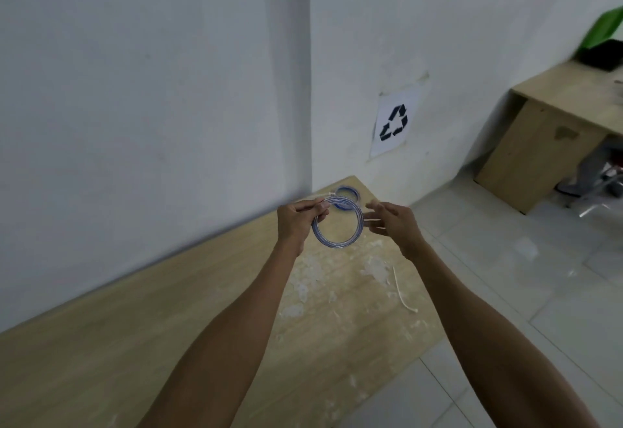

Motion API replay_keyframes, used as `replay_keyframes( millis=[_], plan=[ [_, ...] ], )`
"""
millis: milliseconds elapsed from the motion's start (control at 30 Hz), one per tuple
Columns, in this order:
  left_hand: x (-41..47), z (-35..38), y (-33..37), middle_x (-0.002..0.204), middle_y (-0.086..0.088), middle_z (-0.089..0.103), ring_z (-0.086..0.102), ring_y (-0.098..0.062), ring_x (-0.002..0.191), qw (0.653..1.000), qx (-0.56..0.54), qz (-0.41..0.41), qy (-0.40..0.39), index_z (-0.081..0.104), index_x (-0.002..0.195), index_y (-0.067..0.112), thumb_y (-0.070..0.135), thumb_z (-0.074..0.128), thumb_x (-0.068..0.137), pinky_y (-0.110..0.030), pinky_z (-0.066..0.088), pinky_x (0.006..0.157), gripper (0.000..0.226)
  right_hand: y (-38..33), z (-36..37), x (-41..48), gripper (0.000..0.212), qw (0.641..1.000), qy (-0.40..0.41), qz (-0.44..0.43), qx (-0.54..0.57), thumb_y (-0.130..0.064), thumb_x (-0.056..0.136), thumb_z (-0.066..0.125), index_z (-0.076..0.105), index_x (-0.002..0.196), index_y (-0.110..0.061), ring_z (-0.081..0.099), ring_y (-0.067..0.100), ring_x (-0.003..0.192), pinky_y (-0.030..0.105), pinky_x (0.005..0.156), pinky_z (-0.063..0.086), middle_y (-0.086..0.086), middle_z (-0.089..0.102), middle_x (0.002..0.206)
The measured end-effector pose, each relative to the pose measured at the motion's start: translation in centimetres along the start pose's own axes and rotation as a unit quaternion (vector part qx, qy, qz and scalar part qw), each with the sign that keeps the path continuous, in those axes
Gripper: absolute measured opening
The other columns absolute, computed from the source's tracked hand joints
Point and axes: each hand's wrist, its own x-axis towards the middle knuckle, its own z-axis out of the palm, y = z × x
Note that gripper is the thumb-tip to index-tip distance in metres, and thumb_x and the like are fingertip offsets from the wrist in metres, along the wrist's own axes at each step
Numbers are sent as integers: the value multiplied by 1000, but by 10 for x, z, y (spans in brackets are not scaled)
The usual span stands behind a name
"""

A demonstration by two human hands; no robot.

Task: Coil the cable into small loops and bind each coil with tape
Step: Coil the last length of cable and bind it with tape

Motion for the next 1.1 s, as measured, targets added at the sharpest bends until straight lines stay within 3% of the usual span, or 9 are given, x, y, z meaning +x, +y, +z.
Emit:
replay_keyframes(
  millis=[100,167,233,333,533,867,1000,1100],
  plan=[
    [2,18,-30,87,-19,78,75,-27,74,1000,2,-27,-9,75,104,-10,-2,82,81,-28,63,74,25,76,-32,-1,20,983,76,58,-160,-18,98,65,78,106,-5,76,28,88,37,84,59,12,78,94],
    [2,28,-46,88,-21,78,75,-29,76,999,0,-41,-13,75,104,-11,-2,83,81,-30,63,75,26,126,-46,-9,24,933,50,98,-343,-19,95,67,76,115,-9,71,29,104,35,94,52,11,76,113],
    [4,37,-62,91,-25,77,75,-31,77,998,0,-56,-21,75,104,-11,-3,82,81,-30,64,76,26,168,-54,-24,36,884,5,141,-445,-25,96,65,67,129,-10,66,29,116,35,99,49,11,69,129],
    [10,47,-78,92,-26,77,76,-31,76,997,5,-72,-26,74,105,-12,-4,82,81,-30,63,75,27,208,-56,-46,34,849,-24,188,-493,-19,96,58,63,128,-10,62,30,117,36,95,51,11,65,127],
    [16,49,-88,95,-28,76,76,-29,75,996,-1,-85,-31,73,107,-14,-4,82,81,-28,62,74,30,222,-47,-58,24,806,-25,167,-568,-10,98,53,64,119,-11,61,28,106,39,86,54,9,60,115],
    [13,55,-91,96,-23,78,76,-32,84,993,-8,-108,-50,75,107,-9,-1,82,81,-33,63,80,28,215,-32,-66,25,793,-1,161,-587,0,96,51,65,116,-4,66,29,100,36,82,53,12,62,112],
    [7,61,-94,96,-22,78,77,-30,84,991,-7,-113,-66,74,108,-9,-2,82,82,-31,62,79,28,219,-38,-67,29,827,10,172,-535,1,94,51,64,119,-5,66,33,103,40,86,55,15,66,116],
    [3,64,-93,97,-22,78,77,-28,81,991,-6,-111,-74,74,108,-10,-2,81,82,-30,62,79,28,221,-43,-62,53,878,45,201,-431,-1,91,60,52,141,-17,69,34,103,41,89,57,16,71,115]
  ],
)
